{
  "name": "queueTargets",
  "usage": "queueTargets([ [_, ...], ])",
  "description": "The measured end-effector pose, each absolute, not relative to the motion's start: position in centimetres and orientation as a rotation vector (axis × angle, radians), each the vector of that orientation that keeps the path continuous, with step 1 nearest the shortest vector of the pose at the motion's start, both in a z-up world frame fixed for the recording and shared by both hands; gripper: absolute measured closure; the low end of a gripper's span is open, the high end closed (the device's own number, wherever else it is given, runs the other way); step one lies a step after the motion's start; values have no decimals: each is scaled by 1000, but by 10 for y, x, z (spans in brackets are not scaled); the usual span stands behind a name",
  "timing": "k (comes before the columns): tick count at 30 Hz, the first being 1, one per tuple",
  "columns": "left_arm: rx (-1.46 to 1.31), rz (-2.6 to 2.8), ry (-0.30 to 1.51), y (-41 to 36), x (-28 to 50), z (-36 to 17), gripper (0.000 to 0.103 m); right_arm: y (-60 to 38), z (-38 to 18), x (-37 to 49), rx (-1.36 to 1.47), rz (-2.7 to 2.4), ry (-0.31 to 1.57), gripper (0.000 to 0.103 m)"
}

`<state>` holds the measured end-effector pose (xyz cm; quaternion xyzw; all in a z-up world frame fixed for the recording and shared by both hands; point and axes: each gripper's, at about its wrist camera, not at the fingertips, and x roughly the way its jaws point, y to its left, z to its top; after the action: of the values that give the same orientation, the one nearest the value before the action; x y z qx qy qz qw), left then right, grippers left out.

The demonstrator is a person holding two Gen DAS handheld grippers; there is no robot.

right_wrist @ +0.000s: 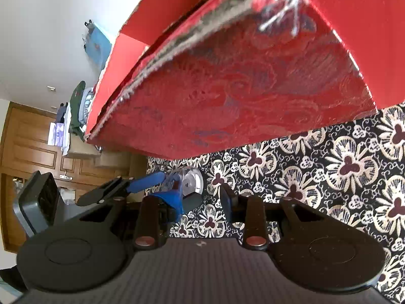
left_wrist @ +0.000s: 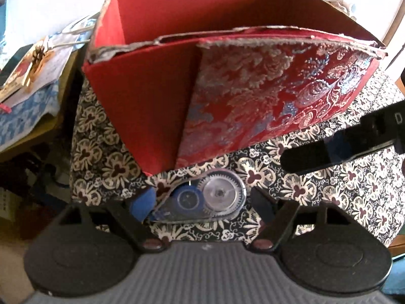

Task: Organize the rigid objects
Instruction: 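Position the right gripper fingers around the blue-and-white correction tape roller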

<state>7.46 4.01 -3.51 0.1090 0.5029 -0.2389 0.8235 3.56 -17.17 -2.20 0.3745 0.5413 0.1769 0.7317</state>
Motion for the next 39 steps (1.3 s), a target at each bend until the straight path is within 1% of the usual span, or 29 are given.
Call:
queueTargets([
  [6, 231, -508, 1088, 41, 72, -38, 26, -165, -20, 33, 822, 380, 1192, 87],
  [8, 235, -508, 1092, 42, 72, -40, 28, -165, -21, 32, 841, 370, 1190, 87],
  [11, 232, -508, 1095, 41, 71, -41, 29, -167, -23, 31, 883, 359, 1188, 87],
  [15, 230, -512, 1097, 43, 70, -41, 29, -169, -25, 28, 920, 335, 1194, 86],
  [17, 230, -515, 1099, 43, 70, -41, 26, -169, -29, 27, 938, 316, 1205, 86],
  [20, 231, -517, 1101, 40, 69, -44, 26, -166, -33, 25, 952, 314, 1228, 86],
  [25, 230, -515, 1095, 41, 66, -47, 26, -159, -35, 23, 946, 334, 1242, 86],
  [26, 231, -515, 1089, 43, 65, -47, 30, -158, -36, 23, 946, 338, 1244, 86],
  [31, 217, -521, 1076, 48, 60, -48, 35, -156, -39, 28, 947, 348, 1244, 86],
  [33, 207, -528, 1076, 49, 59, -47, 43, -156, -39, 30, 949, 348, 1237, 86],
  [34, 203, -532, 1074, 49, 58, -46, 49, -157, -40, 30, 949, 345, 1235, 86],
  [36, 197, -543, 1076, 49, 55, -45, 52, -156, -38, 33, 945, 337, 1228, 86],
  [38, 193, -552, 1076, 50, 54, -44, 58, -158, -37, 35, 944, 327, 1222, 86],
  [39, 188, -557, 1077, 49, 53, -43, 58, -161, -38, 35, 945, 323, 1219, 86],
])
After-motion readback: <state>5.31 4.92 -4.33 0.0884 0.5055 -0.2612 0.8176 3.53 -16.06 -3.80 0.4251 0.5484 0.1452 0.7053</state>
